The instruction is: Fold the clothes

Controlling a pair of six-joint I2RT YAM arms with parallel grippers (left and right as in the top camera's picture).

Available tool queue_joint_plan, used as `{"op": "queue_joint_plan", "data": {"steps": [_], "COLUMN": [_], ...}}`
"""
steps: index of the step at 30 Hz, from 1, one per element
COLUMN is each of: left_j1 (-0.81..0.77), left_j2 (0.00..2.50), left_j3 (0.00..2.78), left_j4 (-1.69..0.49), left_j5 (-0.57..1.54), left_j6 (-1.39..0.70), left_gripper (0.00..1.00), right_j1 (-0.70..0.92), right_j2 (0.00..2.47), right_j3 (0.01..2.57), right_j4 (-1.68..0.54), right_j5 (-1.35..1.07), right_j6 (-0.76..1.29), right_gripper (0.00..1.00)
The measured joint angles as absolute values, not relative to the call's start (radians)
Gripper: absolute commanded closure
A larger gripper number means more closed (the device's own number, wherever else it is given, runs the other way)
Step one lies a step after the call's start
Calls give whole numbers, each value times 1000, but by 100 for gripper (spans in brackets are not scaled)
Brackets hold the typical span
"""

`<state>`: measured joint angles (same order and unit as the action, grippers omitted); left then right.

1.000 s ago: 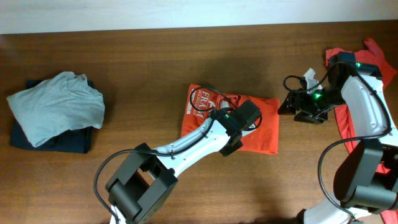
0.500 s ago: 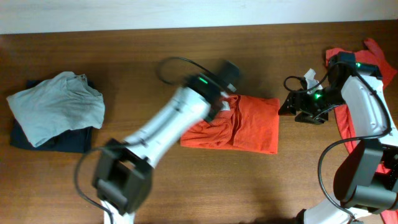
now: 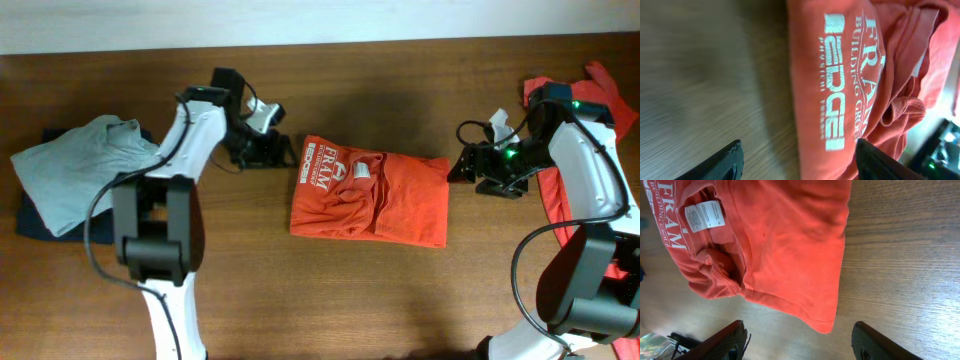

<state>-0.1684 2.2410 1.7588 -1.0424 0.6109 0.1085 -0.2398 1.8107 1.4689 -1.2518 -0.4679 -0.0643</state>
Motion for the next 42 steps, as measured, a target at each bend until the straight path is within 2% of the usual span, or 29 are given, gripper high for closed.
{"op": "queue_joint_plan", "data": {"steps": [6, 8, 10, 14, 15, 19, 24, 30, 33, 36, 42], "left_j1": [-215, -230, -245, -271, -275, -272, -233, -236, -311, -454, -686], "left_j2": [2297, 2299, 2299, 2299, 2299, 2299, 2299, 2297, 2285, 2283, 2283], "left_j3": [1759, 1759, 1759, 1759, 1759, 1759, 1809, 2101, 2170, 2171, 2171], "left_j4": [-1031, -1031, -1031, -1031, -1029, -1052, -1206, -1407, -1424, -1421, -1328], "left_j5": [689, 702, 709, 710, 710, 699, 625, 386, 279, 173, 97], "left_j6": [112, 112, 116, 119, 119, 97, 81, 76, 76, 46, -40], "left_gripper": [30, 40, 54, 94, 99, 99, 99, 99, 99, 99, 99], "right_j1": [-296, -320, -348, -376, -377, -378, -378, -378, -378, -378, -378], "right_j2": [1811, 1811, 1811, 1811, 1811, 1811, 1811, 1811, 1811, 1811, 1811], "right_j3": [1469, 1469, 1469, 1469, 1469, 1469, 1469, 1469, 1469, 1469, 1469], "right_j4": [-1245, -1245, -1245, -1253, -1252, -1253, -1253, -1247, -1245, -1245, -1245], "right_j5": [-468, -468, -468, -468, -468, -468, -468, -468, -468, -468, -469], "right_j6": [-59, -56, -52, -51, -51, -48, -48, -48, -48, -48, -48], "right_gripper": [27, 27, 27, 27, 27, 27, 27, 27, 27, 27, 27]}}
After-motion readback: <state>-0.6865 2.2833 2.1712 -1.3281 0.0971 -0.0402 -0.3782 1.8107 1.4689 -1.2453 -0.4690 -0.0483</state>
